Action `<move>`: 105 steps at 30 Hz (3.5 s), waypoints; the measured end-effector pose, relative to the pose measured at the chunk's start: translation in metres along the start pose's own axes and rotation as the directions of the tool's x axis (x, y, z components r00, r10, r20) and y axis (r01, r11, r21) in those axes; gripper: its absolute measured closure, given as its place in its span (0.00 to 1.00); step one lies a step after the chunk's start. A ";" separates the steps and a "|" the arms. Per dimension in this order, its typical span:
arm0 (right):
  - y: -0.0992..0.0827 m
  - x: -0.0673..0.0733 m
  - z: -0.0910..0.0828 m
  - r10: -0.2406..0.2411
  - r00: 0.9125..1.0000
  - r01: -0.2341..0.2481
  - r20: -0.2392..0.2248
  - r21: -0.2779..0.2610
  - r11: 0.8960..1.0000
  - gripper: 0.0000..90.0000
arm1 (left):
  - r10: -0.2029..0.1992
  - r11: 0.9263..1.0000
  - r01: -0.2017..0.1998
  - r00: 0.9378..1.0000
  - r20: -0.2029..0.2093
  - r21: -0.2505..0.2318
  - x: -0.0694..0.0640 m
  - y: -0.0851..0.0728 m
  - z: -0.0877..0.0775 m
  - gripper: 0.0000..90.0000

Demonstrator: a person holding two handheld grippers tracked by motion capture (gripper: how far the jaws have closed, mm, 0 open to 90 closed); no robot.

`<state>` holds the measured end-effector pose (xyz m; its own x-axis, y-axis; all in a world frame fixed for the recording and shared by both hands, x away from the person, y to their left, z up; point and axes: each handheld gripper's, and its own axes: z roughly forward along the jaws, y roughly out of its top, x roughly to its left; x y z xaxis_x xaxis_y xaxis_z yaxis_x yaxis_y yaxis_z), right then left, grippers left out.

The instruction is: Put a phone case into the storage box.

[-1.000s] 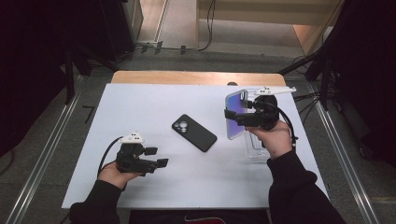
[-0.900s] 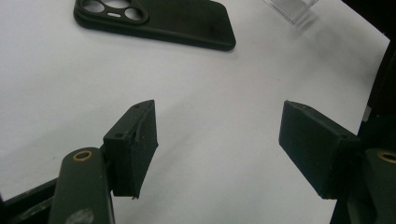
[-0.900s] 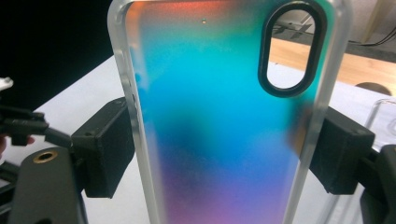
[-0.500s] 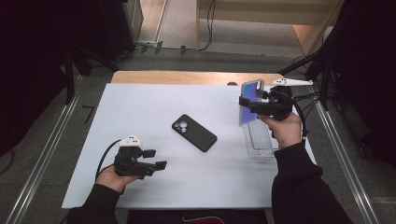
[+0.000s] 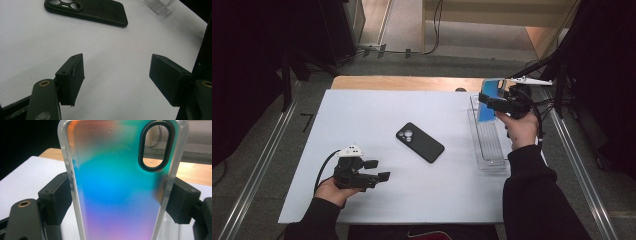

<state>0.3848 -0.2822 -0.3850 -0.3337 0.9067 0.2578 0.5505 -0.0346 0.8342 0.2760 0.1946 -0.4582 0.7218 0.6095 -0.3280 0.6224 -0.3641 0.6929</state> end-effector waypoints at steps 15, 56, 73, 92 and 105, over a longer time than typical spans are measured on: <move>0.017 -0.017 0.037 0.013 0.995 -0.013 0.095 0.005 1.000 0.18 | 0.002 1.000 -0.002 1.000 0.007 0.006 0.000 -0.001 0.002 0.31; -0.002 -0.045 0.116 0.025 0.978 -0.053 0.205 0.133 0.990 0.12 | 0.006 1.000 -0.006 1.000 0.005 0.000 0.000 -0.001 0.001 0.31; 0.003 -0.042 0.096 0.034 0.988 -0.062 0.154 0.179 0.982 0.00 | -0.011 1.000 0.011 1.000 0.004 -0.011 0.002 0.000 -0.001 0.31; -0.006 -0.009 0.049 0.024 1.000 -0.028 0.018 0.208 0.978 0.00 | -0.045 0.999 0.045 0.999 -0.001 -0.009 0.007 0.002 -0.010 0.31; -0.024 0.017 0.023 -0.033 0.993 0.061 -0.113 0.255 0.965 0.12 | -0.051 0.999 0.051 0.999 0.010 -0.007 0.013 0.004 -0.010 0.31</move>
<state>0.3839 -0.2559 -0.4116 -0.4360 0.8540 0.2838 0.7059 0.1290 0.6964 0.2850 0.2084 -0.4531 0.6922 0.6202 -0.3691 0.6561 -0.3277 0.6798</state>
